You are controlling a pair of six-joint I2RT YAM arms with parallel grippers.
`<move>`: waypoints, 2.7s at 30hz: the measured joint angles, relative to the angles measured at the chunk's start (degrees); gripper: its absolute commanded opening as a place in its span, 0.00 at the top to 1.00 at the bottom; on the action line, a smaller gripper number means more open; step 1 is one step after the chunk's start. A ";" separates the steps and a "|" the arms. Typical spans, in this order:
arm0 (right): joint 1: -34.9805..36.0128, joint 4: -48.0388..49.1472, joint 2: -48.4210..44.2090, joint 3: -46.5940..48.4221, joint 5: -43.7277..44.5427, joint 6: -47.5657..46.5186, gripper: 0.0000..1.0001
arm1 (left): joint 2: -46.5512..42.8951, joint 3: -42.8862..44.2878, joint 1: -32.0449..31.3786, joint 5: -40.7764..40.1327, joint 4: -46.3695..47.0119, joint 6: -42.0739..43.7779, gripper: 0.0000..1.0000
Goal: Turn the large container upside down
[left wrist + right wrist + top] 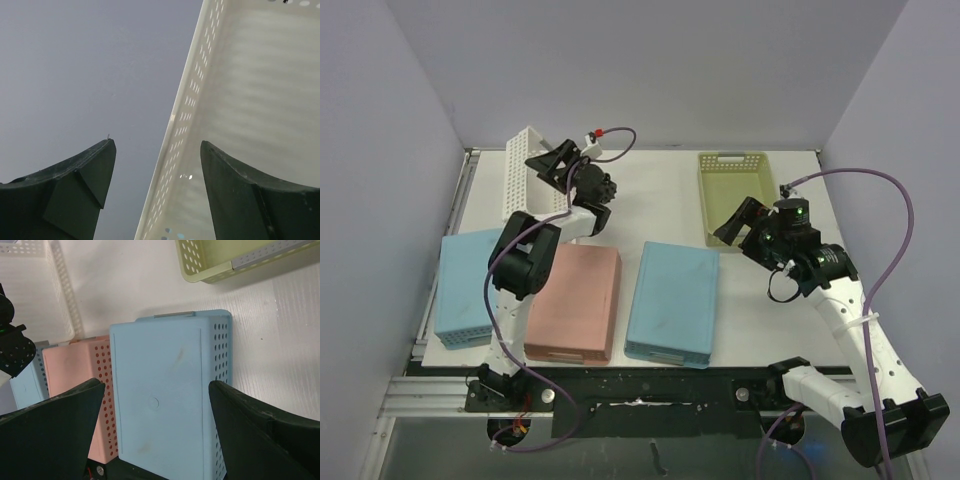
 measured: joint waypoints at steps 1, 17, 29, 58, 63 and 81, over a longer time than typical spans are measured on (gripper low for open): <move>0.00 0.02 0.00 0.00 -0.09 0.00 0.11 | 0.00 0.59 -0.24 -0.44 -0.83 -0.74 0.31; 0.00 0.50 -0.57 -1.22 -0.57 0.07 0.11 | 3.43 36.44 -3.69 13.97 -77.09 -59.19 0.29; 0.00 0.96 -1.31 -2.51 -0.61 0.39 0.11 | -1.09 44.65 6.56 50.10 -115.51 -103.47 0.33; 0.00 1.70 1.97 -2.78 -1.25 -0.39 0.11 | 2.54 31.87 12.37 81.07 -109.50 -118.88 1.00; 0.00 1.70 1.95 -2.78 -1.25 -0.61 0.11 | 0.28 32.68 11.17 89.94 -107.73 -120.19 1.00; 0.00 -0.33 -4.59 -2.82 0.35 0.39 0.11 | -4.57 0.11 10.93 129.59 -19.15 -186.31 1.00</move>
